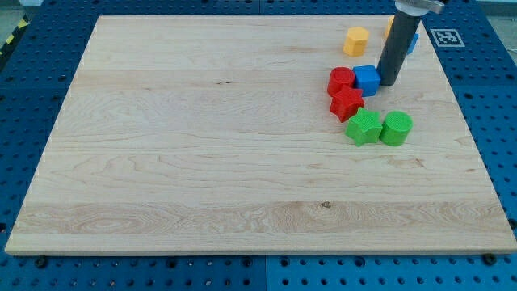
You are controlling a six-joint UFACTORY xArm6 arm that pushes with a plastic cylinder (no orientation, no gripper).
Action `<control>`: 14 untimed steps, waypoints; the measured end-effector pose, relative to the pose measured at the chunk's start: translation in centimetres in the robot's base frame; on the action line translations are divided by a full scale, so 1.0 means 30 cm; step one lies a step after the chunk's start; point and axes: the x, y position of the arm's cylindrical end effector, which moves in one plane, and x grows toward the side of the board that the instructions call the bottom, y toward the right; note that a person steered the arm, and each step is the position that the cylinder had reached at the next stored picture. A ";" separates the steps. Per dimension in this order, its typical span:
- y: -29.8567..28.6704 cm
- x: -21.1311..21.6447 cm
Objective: Slide blue triangle towards center right
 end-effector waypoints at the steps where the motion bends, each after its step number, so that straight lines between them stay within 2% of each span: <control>1: -0.041 0.000; 2: -0.032 -0.031; 3: 0.054 -0.113; 5: 0.038 -0.319; 6: 0.067 -0.347; 9: 0.130 -0.268; 11: 0.130 -0.278; 12: 0.153 -0.328; 14: 0.247 -0.320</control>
